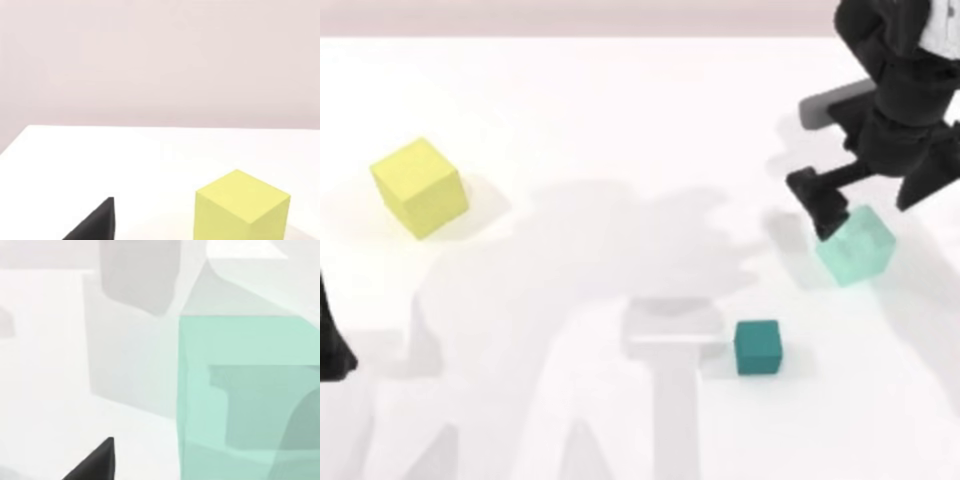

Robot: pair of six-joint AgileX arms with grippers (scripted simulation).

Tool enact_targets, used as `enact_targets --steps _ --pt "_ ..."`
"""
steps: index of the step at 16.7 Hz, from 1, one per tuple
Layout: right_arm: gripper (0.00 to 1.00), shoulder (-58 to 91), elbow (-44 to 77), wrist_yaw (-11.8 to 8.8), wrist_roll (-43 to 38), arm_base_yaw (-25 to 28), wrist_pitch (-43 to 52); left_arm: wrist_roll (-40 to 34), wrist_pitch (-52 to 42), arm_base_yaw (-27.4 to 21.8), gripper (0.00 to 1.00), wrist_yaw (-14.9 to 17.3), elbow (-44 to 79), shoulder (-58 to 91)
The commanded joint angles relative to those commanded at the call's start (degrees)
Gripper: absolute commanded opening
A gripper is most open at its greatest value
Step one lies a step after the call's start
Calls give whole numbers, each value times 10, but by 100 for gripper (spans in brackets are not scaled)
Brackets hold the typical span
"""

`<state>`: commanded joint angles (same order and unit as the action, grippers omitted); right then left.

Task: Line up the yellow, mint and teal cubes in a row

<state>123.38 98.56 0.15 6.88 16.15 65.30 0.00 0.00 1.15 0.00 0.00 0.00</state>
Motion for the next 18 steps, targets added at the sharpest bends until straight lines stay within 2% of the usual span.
enact_targets --steps 5,11,18 --pt "100 35 -77 0 -2 1 -117 0 0 0 100 0 0 0" --pt "100 43 -91 0 -2 2 -136 0 0 0 100 0 0 0" --pt "47 43 -91 0 -2 2 -136 0 0 0 100 0 0 0"
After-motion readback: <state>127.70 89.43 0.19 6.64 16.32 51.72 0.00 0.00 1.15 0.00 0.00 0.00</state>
